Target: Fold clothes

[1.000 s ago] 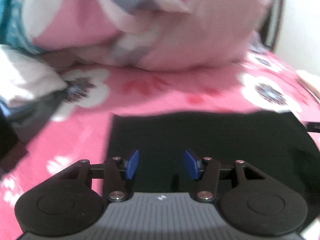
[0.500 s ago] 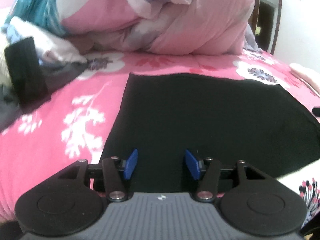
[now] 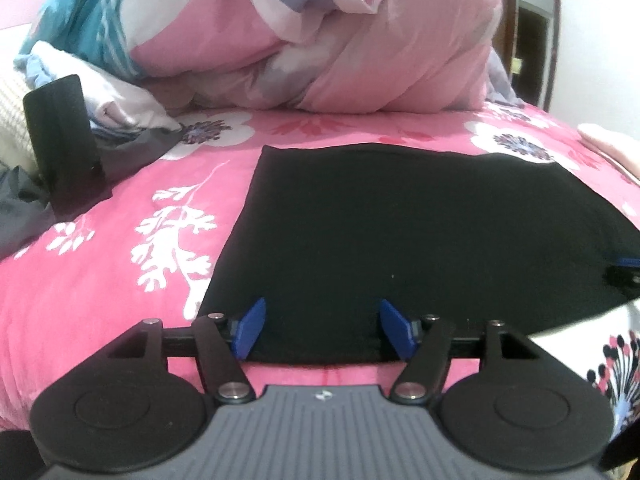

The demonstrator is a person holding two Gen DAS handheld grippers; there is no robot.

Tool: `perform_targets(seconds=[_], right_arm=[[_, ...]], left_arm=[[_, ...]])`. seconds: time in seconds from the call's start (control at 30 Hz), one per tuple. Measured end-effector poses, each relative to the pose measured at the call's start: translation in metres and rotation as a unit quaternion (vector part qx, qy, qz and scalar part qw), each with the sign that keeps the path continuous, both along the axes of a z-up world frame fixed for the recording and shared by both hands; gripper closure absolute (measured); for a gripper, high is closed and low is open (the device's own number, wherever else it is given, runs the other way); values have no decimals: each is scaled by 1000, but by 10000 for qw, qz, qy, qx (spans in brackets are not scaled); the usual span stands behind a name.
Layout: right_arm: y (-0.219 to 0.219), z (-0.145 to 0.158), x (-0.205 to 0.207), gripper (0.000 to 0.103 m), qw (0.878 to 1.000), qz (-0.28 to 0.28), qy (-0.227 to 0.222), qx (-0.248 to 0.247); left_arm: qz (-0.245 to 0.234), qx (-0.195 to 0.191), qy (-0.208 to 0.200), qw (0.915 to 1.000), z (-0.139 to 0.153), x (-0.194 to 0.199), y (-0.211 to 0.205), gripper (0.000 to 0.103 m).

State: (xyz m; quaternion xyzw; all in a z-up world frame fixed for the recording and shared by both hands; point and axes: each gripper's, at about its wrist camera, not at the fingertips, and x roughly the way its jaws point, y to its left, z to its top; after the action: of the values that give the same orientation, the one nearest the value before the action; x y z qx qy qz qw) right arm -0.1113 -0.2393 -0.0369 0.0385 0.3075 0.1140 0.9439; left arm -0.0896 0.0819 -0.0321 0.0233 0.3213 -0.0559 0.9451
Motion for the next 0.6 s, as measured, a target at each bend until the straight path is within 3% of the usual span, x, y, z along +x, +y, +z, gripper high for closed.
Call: perform_targets(seconds=[0.13,0.27,0.53,0.6], right_arm=[[4,14,-6,76,9998,-9,61,-190],[44,28,12,74,9981,564,-235,21],[141,2,41,74,9874,1556,-185,-238],[155,-3,28,73,9830,1743,-375,-432]], left_arm=[[-21,-85,41,10000,1,-1,5,36],[104,-123,106,9998,5,-6,7,36],[457,-560,295,9969,21,-9,21,34],[498,-557,252,9969,25,-7,24,31]])
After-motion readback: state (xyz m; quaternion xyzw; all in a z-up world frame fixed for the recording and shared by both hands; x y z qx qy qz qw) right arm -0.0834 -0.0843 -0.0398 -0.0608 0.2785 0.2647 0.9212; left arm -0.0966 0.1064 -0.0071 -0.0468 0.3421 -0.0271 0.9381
